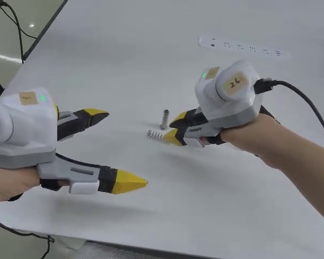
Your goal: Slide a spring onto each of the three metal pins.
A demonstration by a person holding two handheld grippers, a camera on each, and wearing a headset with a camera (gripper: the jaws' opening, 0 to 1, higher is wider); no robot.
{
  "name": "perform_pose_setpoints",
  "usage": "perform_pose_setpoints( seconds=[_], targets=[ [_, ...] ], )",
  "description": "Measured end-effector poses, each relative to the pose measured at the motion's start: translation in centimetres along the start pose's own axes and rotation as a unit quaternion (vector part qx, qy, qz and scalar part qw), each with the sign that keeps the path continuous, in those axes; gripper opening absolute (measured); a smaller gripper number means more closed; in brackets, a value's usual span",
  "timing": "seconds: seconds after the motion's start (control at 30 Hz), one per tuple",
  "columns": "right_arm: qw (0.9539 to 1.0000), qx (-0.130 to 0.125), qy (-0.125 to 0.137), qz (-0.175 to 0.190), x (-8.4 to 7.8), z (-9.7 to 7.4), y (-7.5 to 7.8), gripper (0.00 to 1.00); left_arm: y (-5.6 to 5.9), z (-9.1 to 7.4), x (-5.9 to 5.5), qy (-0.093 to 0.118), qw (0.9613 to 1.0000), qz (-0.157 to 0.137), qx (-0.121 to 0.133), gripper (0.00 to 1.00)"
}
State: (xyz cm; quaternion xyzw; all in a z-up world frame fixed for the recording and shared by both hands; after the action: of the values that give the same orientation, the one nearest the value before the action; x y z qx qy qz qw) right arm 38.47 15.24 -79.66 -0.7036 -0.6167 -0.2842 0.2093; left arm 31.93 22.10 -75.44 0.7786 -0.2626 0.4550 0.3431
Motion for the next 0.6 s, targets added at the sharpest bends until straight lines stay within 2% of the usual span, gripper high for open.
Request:
perform_pose_setpoints(
  seconds=[0.4, 0.6],
  targets=[
    [0.9993, -0.002, -0.037, 0.007, -1.8, 2.4, 0.6, 0.13, -0.2, -0.4, 0.0, 0.005, 1.0000, 0.000, -0.006, 0.98],
    [0.9991, -0.005, -0.041, 0.006, -1.9, 3.1, 0.6, 0.12, -0.2, -0.7, -0.4, 0.001, 1.0000, -0.002, -0.007, 0.98]
  ],
)
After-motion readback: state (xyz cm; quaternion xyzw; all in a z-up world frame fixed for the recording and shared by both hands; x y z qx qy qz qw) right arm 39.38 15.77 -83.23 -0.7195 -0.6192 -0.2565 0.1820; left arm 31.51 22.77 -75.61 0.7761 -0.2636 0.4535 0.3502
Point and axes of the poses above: the centre of the closed fingertips' face, and the gripper's own axes: z roughly forward along the fingers, y roughly to its right, x roughly out of its top, the point moved 2 cm from there along -z, roughly backward along the fingers, and after that the axes turned 6 degrees about -z, right-handed, at the moved point
